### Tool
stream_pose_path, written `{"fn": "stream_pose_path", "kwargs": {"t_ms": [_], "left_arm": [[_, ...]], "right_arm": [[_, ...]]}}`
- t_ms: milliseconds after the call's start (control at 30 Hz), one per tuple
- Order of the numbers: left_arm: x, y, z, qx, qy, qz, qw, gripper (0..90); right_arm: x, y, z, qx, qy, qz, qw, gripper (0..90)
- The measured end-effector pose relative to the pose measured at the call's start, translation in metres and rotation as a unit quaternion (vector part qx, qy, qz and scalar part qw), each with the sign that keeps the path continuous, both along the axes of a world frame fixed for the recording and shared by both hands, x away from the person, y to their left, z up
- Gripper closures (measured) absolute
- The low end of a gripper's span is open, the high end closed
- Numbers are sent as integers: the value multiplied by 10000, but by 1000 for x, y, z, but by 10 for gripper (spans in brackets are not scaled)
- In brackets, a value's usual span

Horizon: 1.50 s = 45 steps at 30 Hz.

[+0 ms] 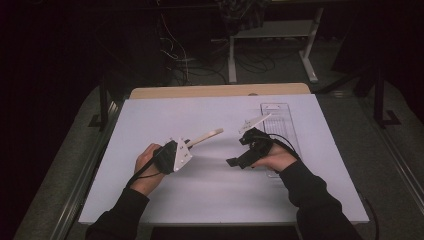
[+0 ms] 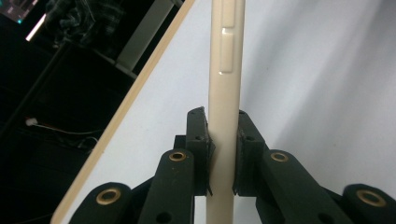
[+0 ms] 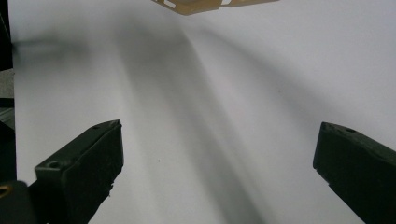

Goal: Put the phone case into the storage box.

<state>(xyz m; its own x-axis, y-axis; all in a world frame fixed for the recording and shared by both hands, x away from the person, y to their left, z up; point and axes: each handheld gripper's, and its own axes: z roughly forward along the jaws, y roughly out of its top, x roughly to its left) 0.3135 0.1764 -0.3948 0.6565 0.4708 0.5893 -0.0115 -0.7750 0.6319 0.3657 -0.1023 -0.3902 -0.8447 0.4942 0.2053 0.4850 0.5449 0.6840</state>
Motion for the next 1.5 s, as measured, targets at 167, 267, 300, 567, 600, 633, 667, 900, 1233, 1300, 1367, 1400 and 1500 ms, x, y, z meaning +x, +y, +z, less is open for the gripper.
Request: {"fn": "stream_pose_path", "kwargs": {"t_ms": [167,267,300,567,600,633,667,900,1233,1300,1367,1400,1500], "left_arm": [[4,4,2,-316,284,64,9991,797],[6,7,5,-493,496,78,9975,797],[6,7,5,-588,543,92,9968,797],[12,14,7,-1134,990,208,9884,797],[13,14,6,-1291,1045,226,9858,797],[14,16,7,-1308,1085,233,9852,797],[14,17,8,-1394,1162,252,9831,797],[19,23,9,-1917,1461,357,9699,797],[22,26,8,-2342,1856,572,9526,797],[22,25,7,-2395,1878,630,9505,797],[22,25,7,-2405,1871,631,9503,796],[22,25,8,-2435,1866,641,9496,796],[21,23,8,-2498,1863,713,9475,796]], "right_arm": [[0,0,0,-3,18,-14,10000,9],[0,0,0,-4,-2,-7,10000,9],[0,0,0,1,-5,-4,10000,9],[0,0,0,-1,12,-19,10000,9],[0,0,0,0,1,-11,10000,9],[0,0,0,2,8,-23,10000,9],[0,0,0,2,-2,-17,10000,9],[0,0,0,-6,6,-26,10000,9],[0,0,0,-2,8,-35,10000,9],[0,0,1,-1,14,-40,10000,9],[0,0,1,6,11,-56,10000,9],[1,-1,1,27,-19,-63,10000,9],[2,0,2,185,39,-141,9997,9]]}}
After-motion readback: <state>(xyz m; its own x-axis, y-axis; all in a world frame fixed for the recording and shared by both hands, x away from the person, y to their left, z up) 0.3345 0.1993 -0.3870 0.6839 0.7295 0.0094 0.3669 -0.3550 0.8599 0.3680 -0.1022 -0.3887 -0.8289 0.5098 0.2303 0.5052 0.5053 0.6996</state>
